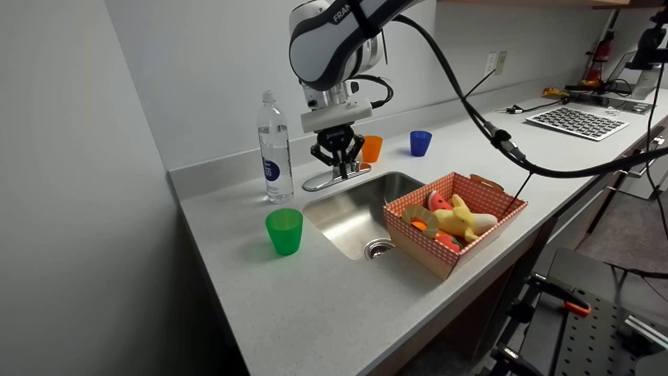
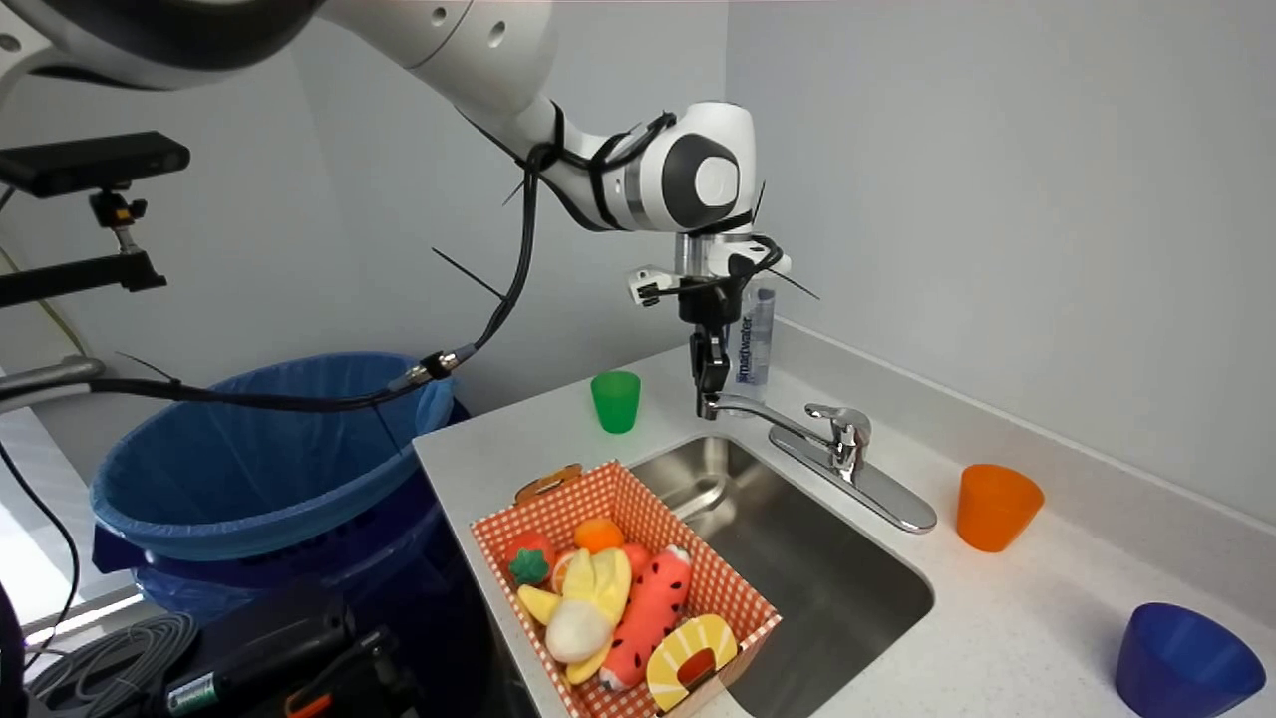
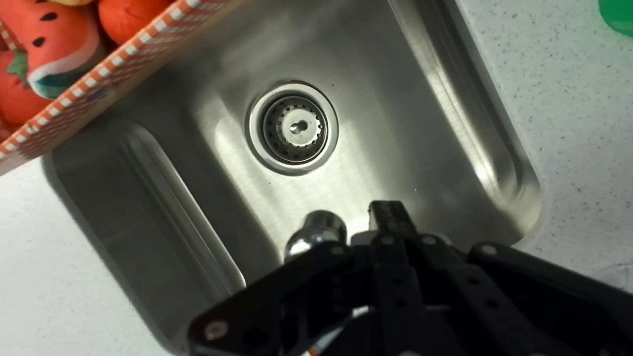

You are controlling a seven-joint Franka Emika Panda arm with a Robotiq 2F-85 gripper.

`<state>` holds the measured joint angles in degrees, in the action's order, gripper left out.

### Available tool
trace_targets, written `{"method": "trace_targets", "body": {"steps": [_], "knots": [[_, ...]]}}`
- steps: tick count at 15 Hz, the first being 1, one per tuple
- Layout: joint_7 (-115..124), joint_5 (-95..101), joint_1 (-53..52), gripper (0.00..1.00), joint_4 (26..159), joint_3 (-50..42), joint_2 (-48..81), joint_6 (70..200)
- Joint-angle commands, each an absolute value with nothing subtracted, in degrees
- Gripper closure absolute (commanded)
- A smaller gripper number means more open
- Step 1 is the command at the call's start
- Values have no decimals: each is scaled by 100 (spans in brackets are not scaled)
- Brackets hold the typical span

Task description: Turn the tap to the right

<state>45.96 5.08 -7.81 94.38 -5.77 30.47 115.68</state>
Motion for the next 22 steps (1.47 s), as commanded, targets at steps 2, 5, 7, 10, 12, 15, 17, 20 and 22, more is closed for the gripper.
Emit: {"method": "trace_targets", "body": {"steps": [2,5,7,10,12,15,17,20,22], "knots": [[4686,527,-641,100,10098,-656,2451,11733],[4664,540,-529,100,10274,-719,2218,11775],[4652,552,-446,100,10395,-753,2117,11803],[4615,590,-319,100,10569,-819,2006,11833],[4599,602,-221,100,10666,-875,1936,11867],[4601,654,-92,100,10796,-992,1844,11931],[4605,675,-11,100,10877,-1061,1785,11970],[4597,690,99,100,10988,-1146,1675,12012],[4590,703,161,100,11044,-1196,1603,12023]]}}
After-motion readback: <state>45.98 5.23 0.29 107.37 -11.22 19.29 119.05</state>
